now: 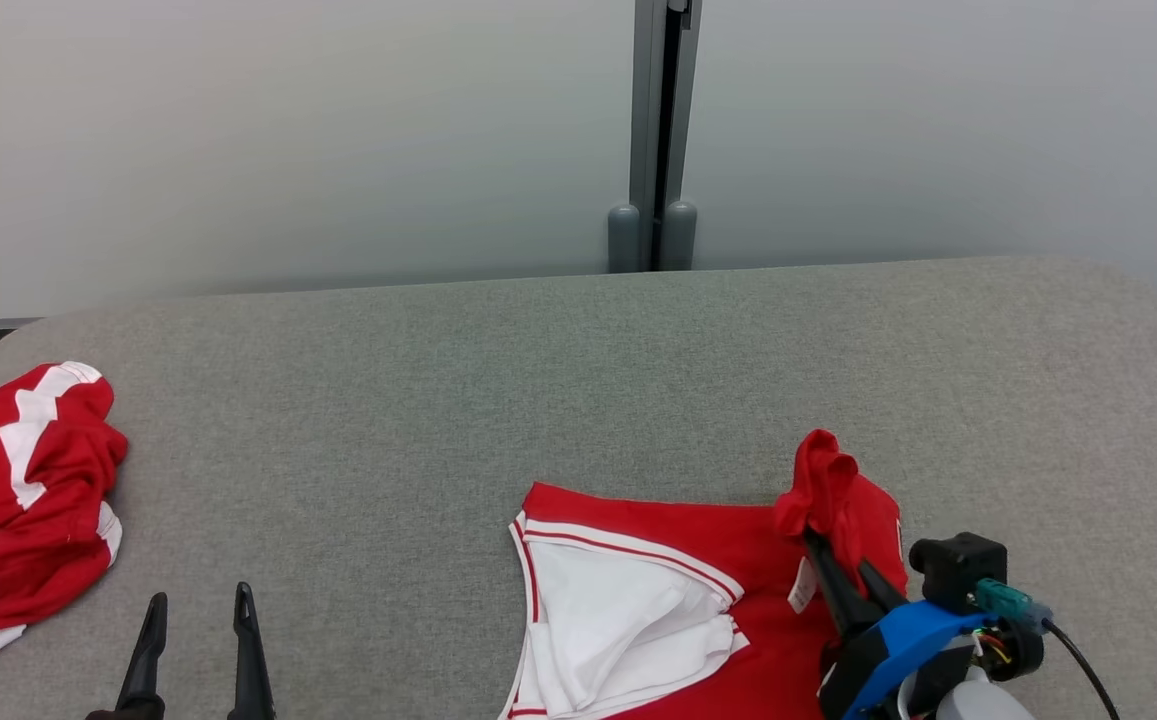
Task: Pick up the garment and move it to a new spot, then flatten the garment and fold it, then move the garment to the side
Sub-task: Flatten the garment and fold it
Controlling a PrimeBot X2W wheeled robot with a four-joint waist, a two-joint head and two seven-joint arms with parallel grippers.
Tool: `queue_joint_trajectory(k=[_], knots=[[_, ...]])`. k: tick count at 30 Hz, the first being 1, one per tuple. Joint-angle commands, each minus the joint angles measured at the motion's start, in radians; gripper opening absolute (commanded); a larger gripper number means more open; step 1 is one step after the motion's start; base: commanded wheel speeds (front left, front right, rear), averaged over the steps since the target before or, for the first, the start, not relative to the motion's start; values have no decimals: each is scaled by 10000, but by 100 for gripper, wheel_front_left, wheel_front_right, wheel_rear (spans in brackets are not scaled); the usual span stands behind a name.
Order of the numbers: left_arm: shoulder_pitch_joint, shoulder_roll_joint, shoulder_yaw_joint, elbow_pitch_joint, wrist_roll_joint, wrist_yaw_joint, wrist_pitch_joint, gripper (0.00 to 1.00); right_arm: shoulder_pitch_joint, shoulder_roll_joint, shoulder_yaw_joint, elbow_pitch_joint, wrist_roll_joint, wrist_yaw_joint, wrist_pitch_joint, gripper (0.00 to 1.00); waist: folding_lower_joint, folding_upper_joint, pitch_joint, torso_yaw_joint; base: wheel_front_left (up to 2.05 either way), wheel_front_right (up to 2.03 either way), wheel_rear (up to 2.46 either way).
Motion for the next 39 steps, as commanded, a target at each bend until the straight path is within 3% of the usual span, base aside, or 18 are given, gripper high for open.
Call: queue_joint_trajectory(k=[1,12,26,27,28,35,39], knots=[[-4,-12,-19,42,-46,8,-45,100,47,64,74,-136,-43,1,86,0,0,-1,13,45,0,0,0],[-229,-14,-238,221,-126,-53,-45,100,-367,777,1388,-699,259,3,501,0,0,-1,112,439,0,0,0],[-422,-15,-427,401,-25,-153,-45,100,-1268,864,3238,-32,1620,1,398,2,0,-1,196,942,0,0,0],[-433,-15,-435,409,-21,-154,-45,100,-1335,863,3337,152,1620,3,438,34,0,-1,204,961,0,0,0],[-436,-13,-437,415,-20,-160,-45,100,-1388,869,3416,259,1738,3,406,100,0,-1,209,974,0,0,0],[-307,-17,-384,468,-45,-131,-45,100,-1611,865,3518,871,1696,1,-105,100,0,-1,96,848,0,0,0],[-274,-14,-368,443,-62,-124,-45,100,-1608,627,2797,1034,1064,1,-324,100,0,-1,-20,659,0,0,0]])
